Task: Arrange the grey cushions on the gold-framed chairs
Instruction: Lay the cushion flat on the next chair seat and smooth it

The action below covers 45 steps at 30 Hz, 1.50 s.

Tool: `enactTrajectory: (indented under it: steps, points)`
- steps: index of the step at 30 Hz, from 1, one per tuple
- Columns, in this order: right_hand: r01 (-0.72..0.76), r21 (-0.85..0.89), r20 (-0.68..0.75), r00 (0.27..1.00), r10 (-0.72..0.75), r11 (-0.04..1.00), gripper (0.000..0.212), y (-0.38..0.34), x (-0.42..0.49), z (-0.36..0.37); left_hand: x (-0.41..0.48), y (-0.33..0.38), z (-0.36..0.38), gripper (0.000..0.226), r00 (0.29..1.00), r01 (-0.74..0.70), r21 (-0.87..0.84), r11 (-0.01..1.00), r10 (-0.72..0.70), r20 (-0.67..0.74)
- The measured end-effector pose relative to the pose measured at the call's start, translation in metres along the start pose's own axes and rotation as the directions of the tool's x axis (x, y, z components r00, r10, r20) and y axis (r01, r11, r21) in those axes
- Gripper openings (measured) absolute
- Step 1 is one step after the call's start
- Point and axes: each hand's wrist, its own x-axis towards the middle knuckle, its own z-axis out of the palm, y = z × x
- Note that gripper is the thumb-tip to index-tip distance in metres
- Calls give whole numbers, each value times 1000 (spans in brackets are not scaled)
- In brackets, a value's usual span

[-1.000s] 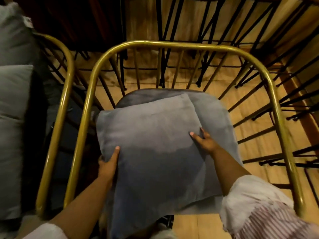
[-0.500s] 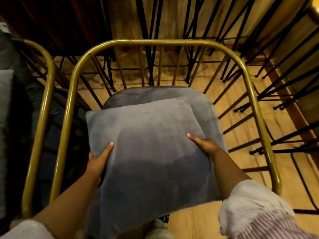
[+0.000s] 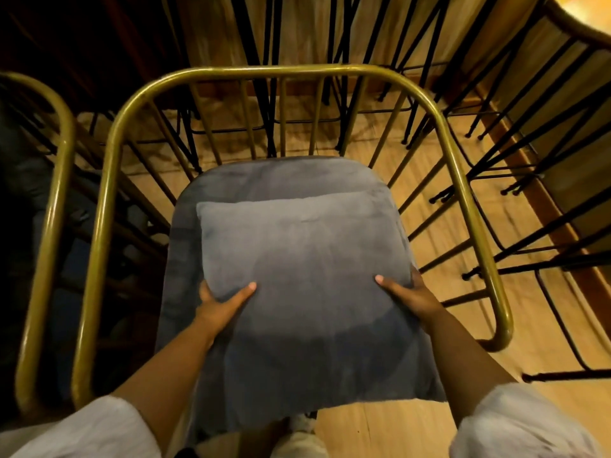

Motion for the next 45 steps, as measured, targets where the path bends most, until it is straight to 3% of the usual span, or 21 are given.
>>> enactTrajectory:
  steps: [2, 8, 11, 14, 19, 26, 30, 35, 38, 42, 45]
  points:
    - [22, -87, 10, 1000, -21, 996, 112, 6, 1, 1, -1, -4, 2, 138, 999, 23, 106, 994, -20, -25]
    - [50, -227, 14, 999, -48, 973, 113, 8, 3, 6, -5, -1, 11, 123, 996, -68, 290, 955, 81, -33]
    - [93, -329, 50, 995, -81, 940, 120, 7, 8, 5, -2, -1, 6, 125, 992, -125, 285, 950, 124, 24]
    - [58, -442, 91, 996, -20, 895, 116, 9, 13, 4, 3, -9, -9, 133, 978, -199, 299, 933, 169, 123]
    - [84, -422, 88, 995, -51, 903, 113, 10, 8, 11, 3, -11, -13, 146, 974, -203, 252, 946, 170, 148]
    - [115, -458, 119, 991, -68, 882, 112, 11, -4, 8, -11, -19, -18, 138, 944, -326, 246, 913, 301, 133]
    - [185, -481, 136, 981, -135, 857, 111, 12, 0, 10, -10, -15, -12, 134, 963, -264, 307, 914, 231, 138]
    - [117, -495, 123, 990, -64, 861, 115, 17, 14, 14, -3, -3, -9, 136, 975, -204, 389, 899, 152, 160]
    - [118, -503, 95, 992, -81, 856, 112, 19, 13, 14, -7, 4, -10, 124, 984, -156, 412, 898, 103, 146]
    - [135, -477, -59, 981, -186, 868, 82, 0, -2, 32, -27, 21, -19, 117, 971, -209, 364, 908, 148, 188]
    - [296, -443, -67, 930, -360, 846, 61, -38, -26, 67, -55, 38, -35, 72, 955, -273, 304, 913, 218, 202]
